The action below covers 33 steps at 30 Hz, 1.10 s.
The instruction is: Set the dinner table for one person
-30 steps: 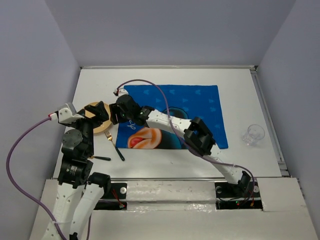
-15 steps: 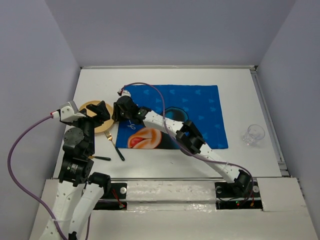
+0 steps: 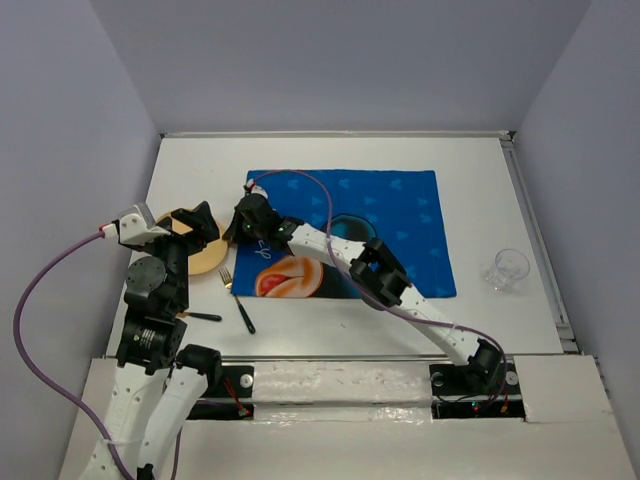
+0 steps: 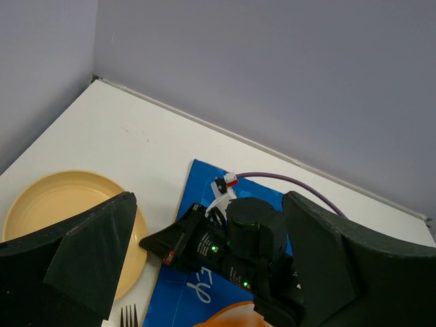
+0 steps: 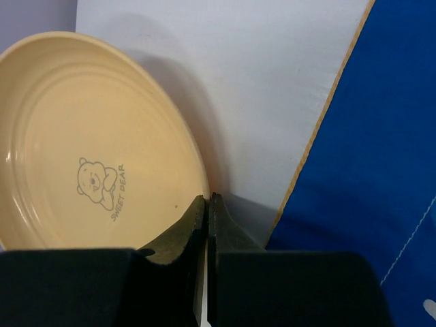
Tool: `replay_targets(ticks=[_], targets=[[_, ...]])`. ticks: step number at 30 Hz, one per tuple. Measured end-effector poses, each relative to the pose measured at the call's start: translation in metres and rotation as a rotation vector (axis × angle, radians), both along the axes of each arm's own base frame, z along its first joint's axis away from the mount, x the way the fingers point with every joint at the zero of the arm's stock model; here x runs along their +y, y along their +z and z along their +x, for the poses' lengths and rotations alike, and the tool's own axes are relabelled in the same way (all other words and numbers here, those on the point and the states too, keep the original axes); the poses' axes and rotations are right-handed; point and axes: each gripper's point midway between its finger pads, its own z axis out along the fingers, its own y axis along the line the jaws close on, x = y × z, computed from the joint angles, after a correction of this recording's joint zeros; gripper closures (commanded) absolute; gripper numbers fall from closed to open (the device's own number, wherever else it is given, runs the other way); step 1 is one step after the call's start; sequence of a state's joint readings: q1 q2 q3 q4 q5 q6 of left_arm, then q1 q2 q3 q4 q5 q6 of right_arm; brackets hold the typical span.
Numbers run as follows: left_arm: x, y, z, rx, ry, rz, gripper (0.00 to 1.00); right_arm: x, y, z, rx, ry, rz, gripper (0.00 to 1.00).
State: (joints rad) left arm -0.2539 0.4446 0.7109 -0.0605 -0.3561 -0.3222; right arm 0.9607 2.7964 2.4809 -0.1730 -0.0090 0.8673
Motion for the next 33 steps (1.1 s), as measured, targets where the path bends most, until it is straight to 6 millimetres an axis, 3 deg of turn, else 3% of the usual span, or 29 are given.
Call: replay_targets(ticks=[9, 12, 15, 20, 22, 25, 26, 28, 33], targets=[[0.000, 0.002, -0.001, -0.008, 0.001, -0.001, 0.01, 0.003, 0.002, 0.006, 0.075, -0.026, 0.122, 1.00], [0.001, 0.002, -0.001, -0.008, 0.007, 0.000, 0.01, 0.000, 0.014, 0.014, 0.079, -0.031, 0.153, 1.00], [0.003, 0.003, -0.003, -0.013, 0.015, -0.002, 0.01, -0.008, 0.040, 0.024, 0.058, -0.037, 0.183, 1.00], [0.007, 0.008, -0.007, -0.034, 0.027, -0.009, 0.01, -0.041, 0.128, 0.029, -0.023, -0.041, 0.256, 1.00], [0.007, 0.009, -0.009, -0.040, 0.027, -0.010, 0.01, -0.070, 0.169, 0.027, -0.082, -0.052, 0.282, 1.00], [0.005, 0.010, -0.009, -0.046, 0.015, -0.011, 0.01, -0.115, 0.207, 0.021, -0.162, -0.082, 0.283, 1.00], [0.003, 0.008, -0.009, -0.045, 0.005, -0.009, 0.01, -0.131, 0.211, 0.019, -0.181, -0.099, 0.270, 1.00], [-0.001, 0.003, -0.008, -0.034, -0.016, -0.005, 0.01, -0.169, 0.207, 0.014, -0.208, -0.131, 0.215, 1.00], [-0.011, -0.004, -0.007, -0.019, -0.066, 0.001, 0.01, -0.277, 0.148, 0.014, -0.192, -0.290, -0.055, 1.00]])
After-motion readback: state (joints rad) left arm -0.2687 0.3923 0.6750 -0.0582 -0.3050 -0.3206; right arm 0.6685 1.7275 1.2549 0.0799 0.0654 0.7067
